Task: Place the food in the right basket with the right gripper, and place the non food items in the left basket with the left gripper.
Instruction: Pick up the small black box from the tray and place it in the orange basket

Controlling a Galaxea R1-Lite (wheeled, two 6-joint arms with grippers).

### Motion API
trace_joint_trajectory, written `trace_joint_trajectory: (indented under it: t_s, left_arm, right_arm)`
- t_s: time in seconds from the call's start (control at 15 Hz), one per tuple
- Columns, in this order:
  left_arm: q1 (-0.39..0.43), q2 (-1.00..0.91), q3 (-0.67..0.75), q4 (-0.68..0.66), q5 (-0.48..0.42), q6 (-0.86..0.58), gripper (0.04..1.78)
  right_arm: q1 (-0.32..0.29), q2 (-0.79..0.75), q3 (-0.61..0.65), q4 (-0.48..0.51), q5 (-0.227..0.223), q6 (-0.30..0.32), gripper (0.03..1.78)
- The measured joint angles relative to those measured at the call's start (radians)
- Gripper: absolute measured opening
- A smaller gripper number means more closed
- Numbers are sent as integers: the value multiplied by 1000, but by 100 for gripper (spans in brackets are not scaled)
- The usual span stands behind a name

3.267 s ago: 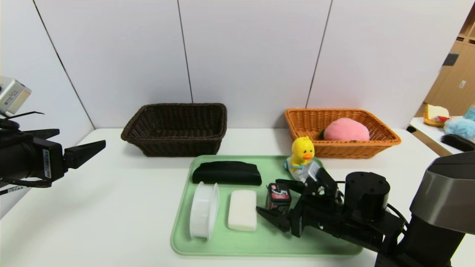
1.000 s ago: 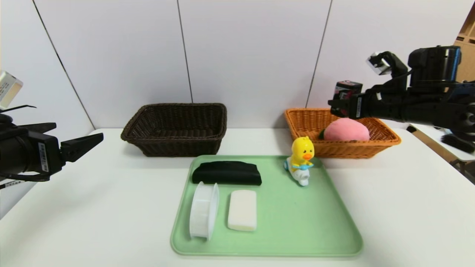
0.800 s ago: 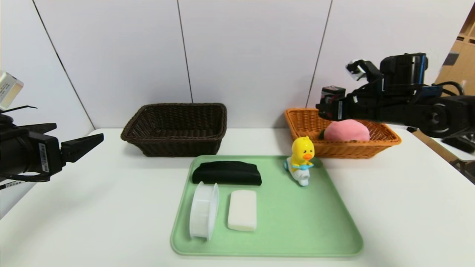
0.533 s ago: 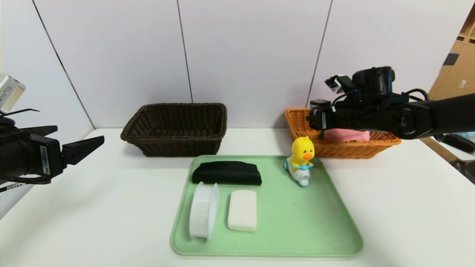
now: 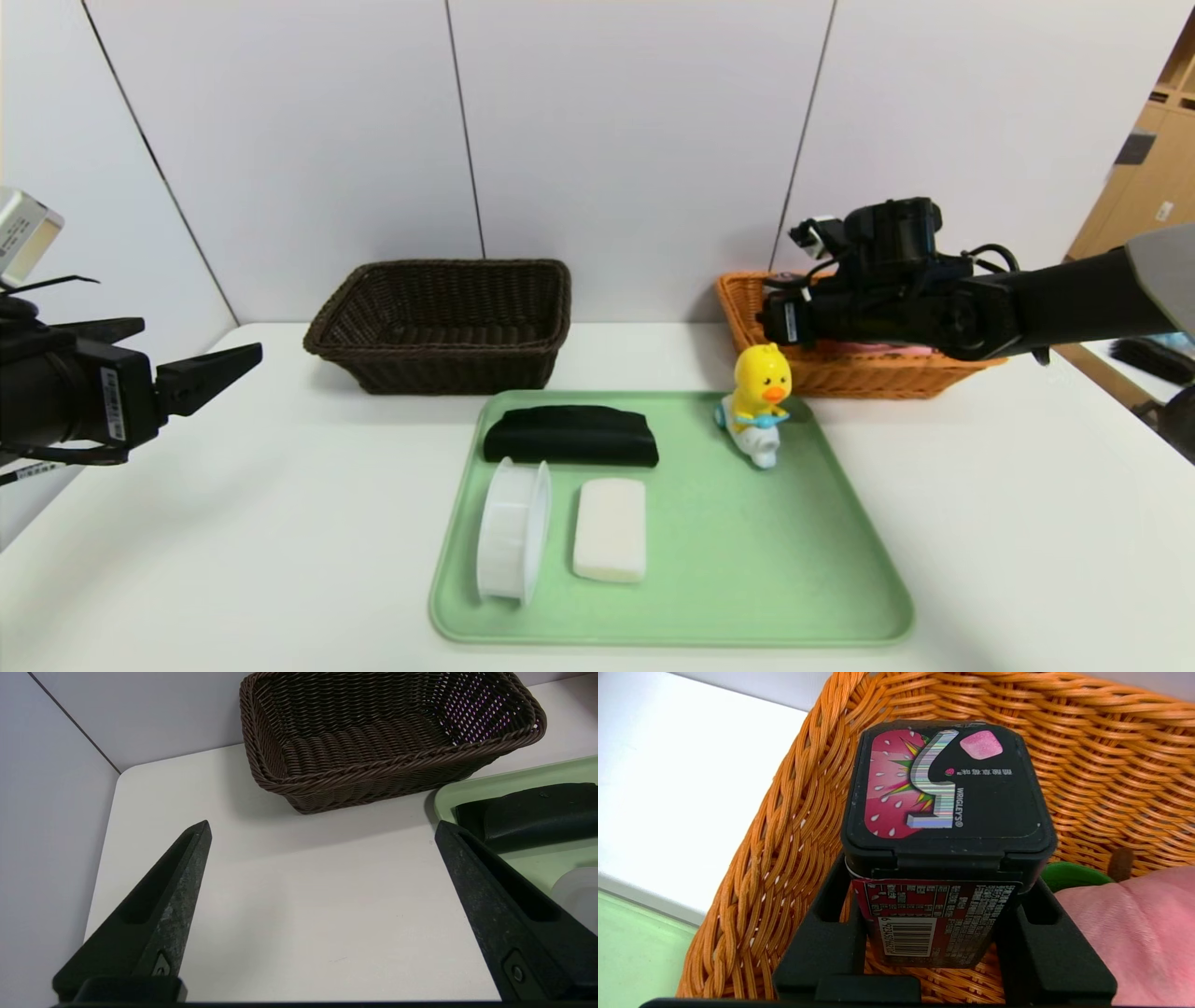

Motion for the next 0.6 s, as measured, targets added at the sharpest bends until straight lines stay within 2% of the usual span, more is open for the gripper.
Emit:
trace_joint_trajectory:
  t_s: [0.27, 0.6]
  left_arm:
    - [0, 0, 0, 0, 0, 0, 169]
    - [-1, 0, -2, 0, 0, 0, 169]
  right_arm:
    - [0, 7, -2, 23, 0, 1, 75]
    - [-1, 8, -10, 9, -4, 9, 120]
